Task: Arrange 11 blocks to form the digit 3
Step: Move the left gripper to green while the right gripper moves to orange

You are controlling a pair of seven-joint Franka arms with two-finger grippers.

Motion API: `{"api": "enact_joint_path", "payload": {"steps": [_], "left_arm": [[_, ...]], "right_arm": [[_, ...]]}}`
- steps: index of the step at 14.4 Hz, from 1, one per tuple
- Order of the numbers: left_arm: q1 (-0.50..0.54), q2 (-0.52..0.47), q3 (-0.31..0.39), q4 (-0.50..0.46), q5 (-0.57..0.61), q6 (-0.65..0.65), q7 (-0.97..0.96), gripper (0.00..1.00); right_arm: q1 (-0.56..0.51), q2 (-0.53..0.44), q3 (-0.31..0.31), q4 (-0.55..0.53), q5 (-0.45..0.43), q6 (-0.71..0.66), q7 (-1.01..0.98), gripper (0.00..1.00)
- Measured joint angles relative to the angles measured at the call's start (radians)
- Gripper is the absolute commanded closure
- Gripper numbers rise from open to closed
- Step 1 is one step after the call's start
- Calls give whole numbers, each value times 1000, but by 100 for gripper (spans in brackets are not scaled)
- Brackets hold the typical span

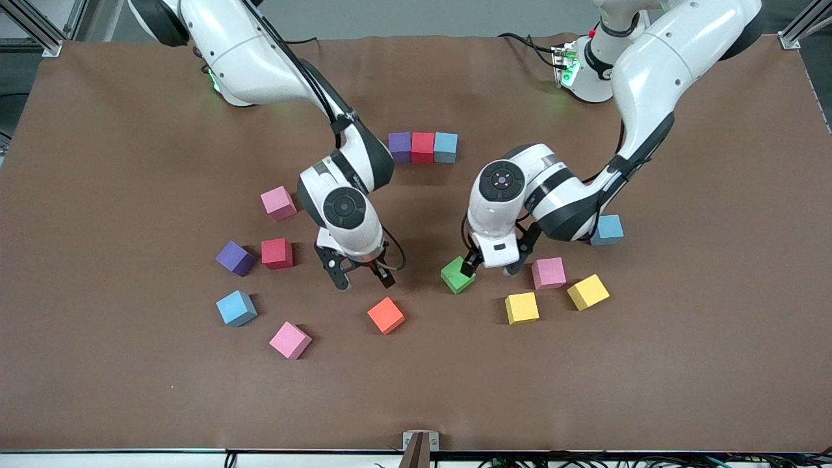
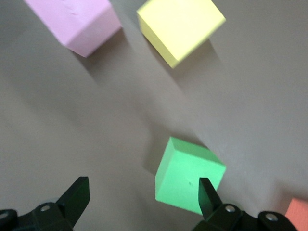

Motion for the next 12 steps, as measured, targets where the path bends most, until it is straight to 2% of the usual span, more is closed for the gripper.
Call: {"api": "enact_joint_path", "payload": {"steps": [3, 5, 12], "left_arm": [[-6, 28, 3, 16, 0, 55, 89, 0], [-4, 52, 6, 33, 0, 75, 134, 0], [-23, 134, 7, 91, 0, 81, 150, 0]], "right_arm": [[0, 85, 0, 191, -1, -76, 0, 0], [0, 112, -4, 266, -10, -89, -3, 0], [-11, 189, -41, 313, -29, -18, -90, 0]]}}
